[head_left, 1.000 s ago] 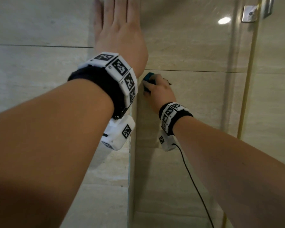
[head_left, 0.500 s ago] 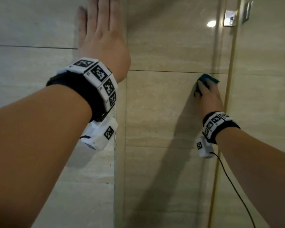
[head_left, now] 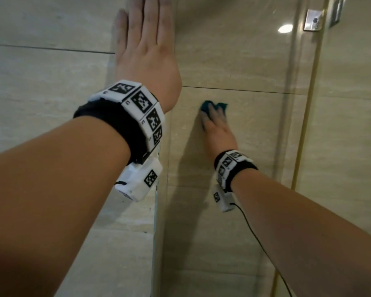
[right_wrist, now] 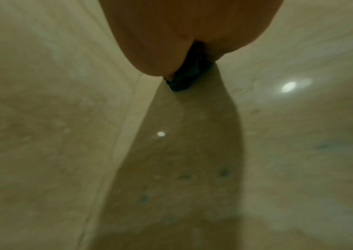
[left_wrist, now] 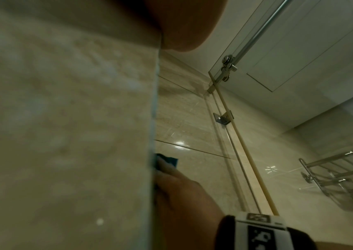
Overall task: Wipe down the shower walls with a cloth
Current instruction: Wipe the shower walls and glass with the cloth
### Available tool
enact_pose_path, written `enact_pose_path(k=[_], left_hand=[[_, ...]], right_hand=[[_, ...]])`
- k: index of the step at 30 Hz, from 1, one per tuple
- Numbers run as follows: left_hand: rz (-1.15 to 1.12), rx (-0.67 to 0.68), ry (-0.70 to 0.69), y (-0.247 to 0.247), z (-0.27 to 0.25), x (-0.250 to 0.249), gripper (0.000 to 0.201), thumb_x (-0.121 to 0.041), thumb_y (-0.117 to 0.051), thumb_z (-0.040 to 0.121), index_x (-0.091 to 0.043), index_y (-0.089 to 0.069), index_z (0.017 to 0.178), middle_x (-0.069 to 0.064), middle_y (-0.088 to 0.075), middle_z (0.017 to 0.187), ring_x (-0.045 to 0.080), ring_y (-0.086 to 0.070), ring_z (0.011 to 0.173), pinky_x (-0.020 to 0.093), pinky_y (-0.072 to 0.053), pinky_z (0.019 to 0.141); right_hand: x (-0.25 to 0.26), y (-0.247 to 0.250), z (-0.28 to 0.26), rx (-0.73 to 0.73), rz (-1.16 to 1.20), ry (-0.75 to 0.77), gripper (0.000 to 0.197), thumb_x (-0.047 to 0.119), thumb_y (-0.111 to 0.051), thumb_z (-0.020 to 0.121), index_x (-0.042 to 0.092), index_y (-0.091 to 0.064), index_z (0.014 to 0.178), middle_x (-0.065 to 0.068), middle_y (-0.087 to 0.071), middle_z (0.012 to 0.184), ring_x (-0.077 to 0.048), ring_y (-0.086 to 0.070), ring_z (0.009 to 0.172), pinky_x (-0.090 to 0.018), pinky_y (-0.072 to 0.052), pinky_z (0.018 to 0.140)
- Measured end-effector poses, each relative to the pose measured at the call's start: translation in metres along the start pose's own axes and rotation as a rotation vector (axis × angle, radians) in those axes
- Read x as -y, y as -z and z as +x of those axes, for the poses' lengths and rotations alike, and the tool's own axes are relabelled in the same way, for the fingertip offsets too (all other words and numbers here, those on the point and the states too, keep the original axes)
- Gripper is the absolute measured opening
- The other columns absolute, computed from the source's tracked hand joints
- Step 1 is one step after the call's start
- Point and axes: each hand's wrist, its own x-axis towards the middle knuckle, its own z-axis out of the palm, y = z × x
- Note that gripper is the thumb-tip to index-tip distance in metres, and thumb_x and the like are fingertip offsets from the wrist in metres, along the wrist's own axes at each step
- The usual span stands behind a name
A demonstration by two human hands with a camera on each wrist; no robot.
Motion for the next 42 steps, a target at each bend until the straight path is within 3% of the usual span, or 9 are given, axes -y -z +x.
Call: enact_pose_path(k=[5,9,15,21,25,29,34,37,42], left_hand=[[0.04,-0.01,-0.026,0.0,-0.002,0.002,0.075,-0.009,-0.04,0.098,-0.007,-0.007,0.165,0.013,-0.01,0.173,0.031,-0.007,0.161,0.049,-0.006,0.131],[0.045,-0.005,-0.029,0.0,-0.001,0.004,0.075,-0.01,-0.041,0.098,-0.008,-0.008,0.165,0.013,-0.012,0.173,0.032,-0.009,0.16,0.049,-0.006,0.131],[0.017,-0.012,-0.026,0.002,-0.007,0.004,0.077,-0.006,-0.044,0.095,-0.008,-0.011,0.164,0.015,-0.017,0.172,0.033,-0.014,0.159,0.049,-0.008,0.131],[-0.037,0.04,0.011,0.005,-0.035,0.0,0.075,-0.011,-0.039,0.101,-0.008,0.0,0.165,0.014,-0.002,0.174,0.028,-0.001,0.161,0.046,-0.003,0.131],[-0.072,0.081,0.005,0.01,-0.066,-0.003,0.072,-0.02,-0.034,0.106,-0.008,0.004,0.165,0.012,0.004,0.174,0.027,0.004,0.161,0.047,-0.003,0.131],[-0.074,0.066,0.009,0.009,-0.08,-0.003,0.07,-0.02,-0.033,0.106,-0.008,0.003,0.165,0.012,0.003,0.174,0.026,0.003,0.161,0.048,-0.003,0.131],[-0.072,0.06,0.019,0.008,-0.083,-0.004,0.072,-0.013,-0.036,0.104,-0.008,0.001,0.166,0.013,0.001,0.174,0.027,0.002,0.161,0.048,-0.005,0.131],[-0.057,0.072,-0.001,0.01,-0.088,-0.004,0.072,-0.015,-0.036,0.104,-0.007,0.001,0.166,0.013,0.001,0.175,0.027,0.002,0.161,0.048,-0.005,0.131],[-0.04,0.082,-0.024,0.011,-0.092,-0.001,0.072,-0.015,-0.037,0.103,-0.006,-0.002,0.166,0.013,-0.001,0.174,0.027,0.0,0.162,0.048,-0.006,0.131]], right_hand=[[0.047,-0.038,-0.005,0.111,-0.046,0.257,0.058,0.0,-0.039,0.102,0.014,-0.035,0.158,-0.008,-0.016,0.171,-0.029,-0.005,0.158,-0.042,-0.006,0.129],[0.02,-0.032,-0.024,0.15,-0.135,0.296,0.061,0.003,-0.039,0.104,0.02,-0.026,0.162,-0.001,-0.007,0.172,-0.023,0.0,0.159,-0.037,-0.004,0.129],[-0.057,0.01,-0.054,0.082,-0.102,-0.002,0.082,-0.014,-0.04,0.098,0.03,-0.017,0.164,0.01,0.008,0.171,-0.014,0.009,0.158,-0.025,-0.001,0.12],[-0.118,0.029,-0.082,-0.031,-0.007,-0.313,0.07,-0.006,-0.033,0.102,0.026,-0.022,0.163,0.002,0.001,0.172,-0.028,-0.005,0.158,-0.047,-0.018,0.127],[-0.124,0.019,-0.094,-0.104,0.086,-0.442,0.074,-0.009,-0.029,0.103,0.031,-0.016,0.164,0.01,0.006,0.172,-0.019,0.001,0.158,-0.027,-0.011,0.121],[-0.104,0.012,-0.087,-0.148,0.021,-0.47,0.071,-0.007,-0.035,0.103,0.022,-0.015,0.165,0.001,0.005,0.173,-0.025,-0.001,0.158,-0.024,-0.008,0.119],[-0.055,-0.015,-0.081,-0.061,0.142,-0.276,0.068,-0.007,-0.022,0.105,0.03,-0.022,0.162,0.012,0.006,0.172,-0.012,0.011,0.157,-0.024,0.0,0.123],[-0.017,-0.042,-0.072,-0.037,0.059,-0.143,0.073,-0.013,-0.029,0.1,0.024,-0.023,0.163,0.004,0.003,0.172,-0.019,0.008,0.158,-0.024,0.003,0.121],[0.047,-0.083,-0.072,0.053,0.039,0.104,0.066,-0.001,-0.035,0.099,0.018,-0.029,0.161,-0.001,-0.011,0.172,-0.026,-0.003,0.159,-0.04,-0.012,0.128]])
